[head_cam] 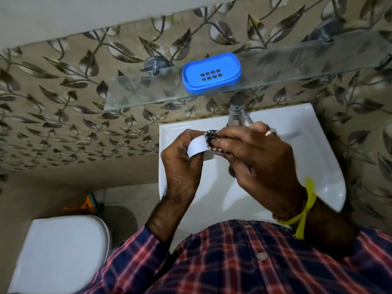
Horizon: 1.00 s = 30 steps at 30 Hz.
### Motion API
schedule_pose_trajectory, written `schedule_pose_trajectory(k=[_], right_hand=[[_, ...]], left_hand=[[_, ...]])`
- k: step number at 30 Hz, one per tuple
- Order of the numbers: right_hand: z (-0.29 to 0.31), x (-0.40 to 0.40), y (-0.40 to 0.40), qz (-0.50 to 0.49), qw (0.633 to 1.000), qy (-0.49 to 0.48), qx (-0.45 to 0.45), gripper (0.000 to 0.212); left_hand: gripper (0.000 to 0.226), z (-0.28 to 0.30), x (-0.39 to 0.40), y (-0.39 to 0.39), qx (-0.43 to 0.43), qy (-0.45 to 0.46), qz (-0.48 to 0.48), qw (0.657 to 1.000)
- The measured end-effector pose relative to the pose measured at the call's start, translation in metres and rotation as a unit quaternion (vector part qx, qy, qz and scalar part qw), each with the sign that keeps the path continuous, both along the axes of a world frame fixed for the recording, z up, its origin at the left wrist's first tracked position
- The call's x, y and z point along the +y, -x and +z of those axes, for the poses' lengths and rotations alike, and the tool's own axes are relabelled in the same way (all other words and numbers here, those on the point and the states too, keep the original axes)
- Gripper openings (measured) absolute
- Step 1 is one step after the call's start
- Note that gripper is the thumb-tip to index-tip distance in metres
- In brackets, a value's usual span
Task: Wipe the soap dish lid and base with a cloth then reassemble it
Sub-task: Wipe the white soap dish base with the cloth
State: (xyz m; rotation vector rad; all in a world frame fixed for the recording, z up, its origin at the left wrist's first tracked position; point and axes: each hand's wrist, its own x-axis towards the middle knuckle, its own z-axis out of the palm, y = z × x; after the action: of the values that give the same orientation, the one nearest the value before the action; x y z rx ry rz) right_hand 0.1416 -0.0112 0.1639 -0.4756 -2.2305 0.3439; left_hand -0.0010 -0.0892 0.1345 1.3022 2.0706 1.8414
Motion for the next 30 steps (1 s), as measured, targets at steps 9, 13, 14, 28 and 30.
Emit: schedule_pose_trajectory(k=[9,13,14,28,30], right_hand=[[-0.001,0.000,0.000,-0.004,0.999,-0.036,-0.024,0.014],[0.000,0.008,0.008,-0.031,0.999,-0.004,-0.037,0.017],[-0.001,0.007,0.010,-0.034,0.998,-0.020,-0.045,0.020],[-0.009,0.013,0.016,-0.078,0.987,-0.137,0.010,0.013],[-0.008,0.008,0.019,-0.059,0.989,-0.131,0.021,0.013]], left_hand=[[0.016,-0.005,-0.005,0.002,-0.031,-0.008,0.015,0.999],[0.022,-0.009,-0.005,-0.001,-0.065,0.008,0.020,0.998],[0.023,-0.009,-0.006,0.001,-0.077,0.004,0.020,0.997],[0.021,0.025,0.006,0.002,0.162,0.270,0.048,0.948],[0.015,0.038,0.012,-0.003,0.203,0.297,0.083,0.929]])
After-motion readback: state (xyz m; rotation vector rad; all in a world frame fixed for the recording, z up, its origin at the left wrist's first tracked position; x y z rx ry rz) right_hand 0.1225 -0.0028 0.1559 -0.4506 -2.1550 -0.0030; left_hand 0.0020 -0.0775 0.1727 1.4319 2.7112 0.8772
